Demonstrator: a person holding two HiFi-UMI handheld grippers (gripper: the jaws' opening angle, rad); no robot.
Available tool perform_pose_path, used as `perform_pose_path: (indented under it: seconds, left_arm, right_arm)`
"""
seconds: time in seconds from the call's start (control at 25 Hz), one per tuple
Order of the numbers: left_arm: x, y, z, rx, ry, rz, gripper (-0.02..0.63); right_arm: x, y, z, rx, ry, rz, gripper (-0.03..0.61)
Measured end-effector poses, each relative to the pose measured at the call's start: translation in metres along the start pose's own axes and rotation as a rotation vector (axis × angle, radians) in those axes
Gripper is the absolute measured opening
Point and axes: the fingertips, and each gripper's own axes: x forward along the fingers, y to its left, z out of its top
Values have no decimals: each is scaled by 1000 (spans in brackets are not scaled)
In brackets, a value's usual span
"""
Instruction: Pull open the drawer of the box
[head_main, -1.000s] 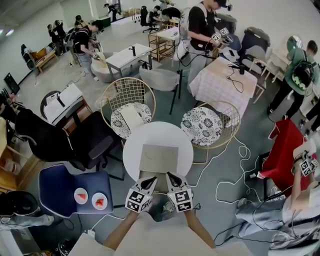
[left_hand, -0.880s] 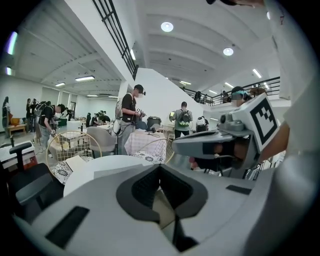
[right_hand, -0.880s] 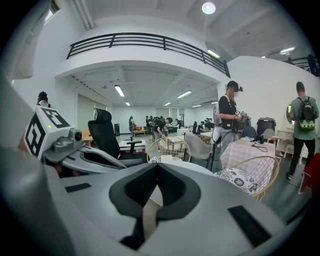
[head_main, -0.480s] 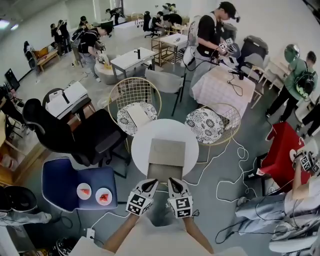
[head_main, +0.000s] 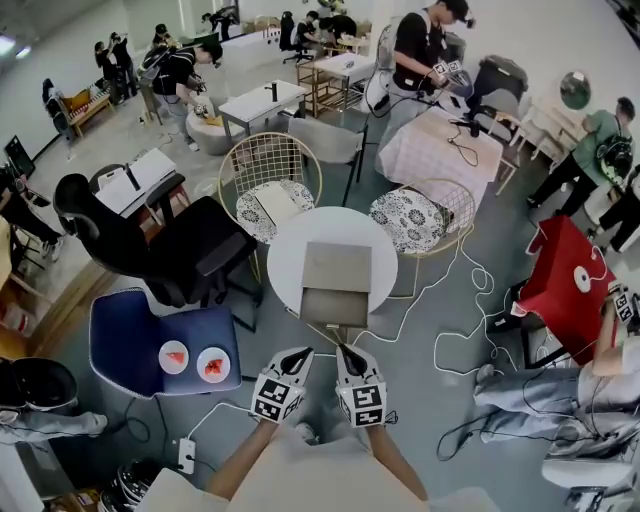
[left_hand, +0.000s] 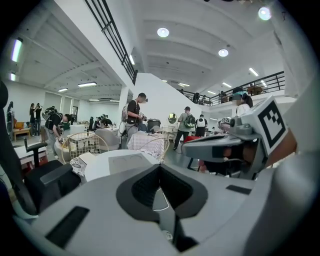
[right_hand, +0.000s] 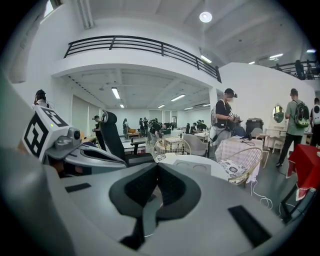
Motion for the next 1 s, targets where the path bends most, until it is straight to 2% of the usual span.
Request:
perform_pose_path:
  seconds: [0.44, 1.0]
  left_arm:
    - [-36, -43, -12, 7, -21, -9, 11]
    - [-45, -54, -6, 38, -41, -13, 11]
  right_arm:
    - [-53, 16, -14, 0, -10, -33, 15]
    - [-68, 22, -8, -5, -40, -42, 15]
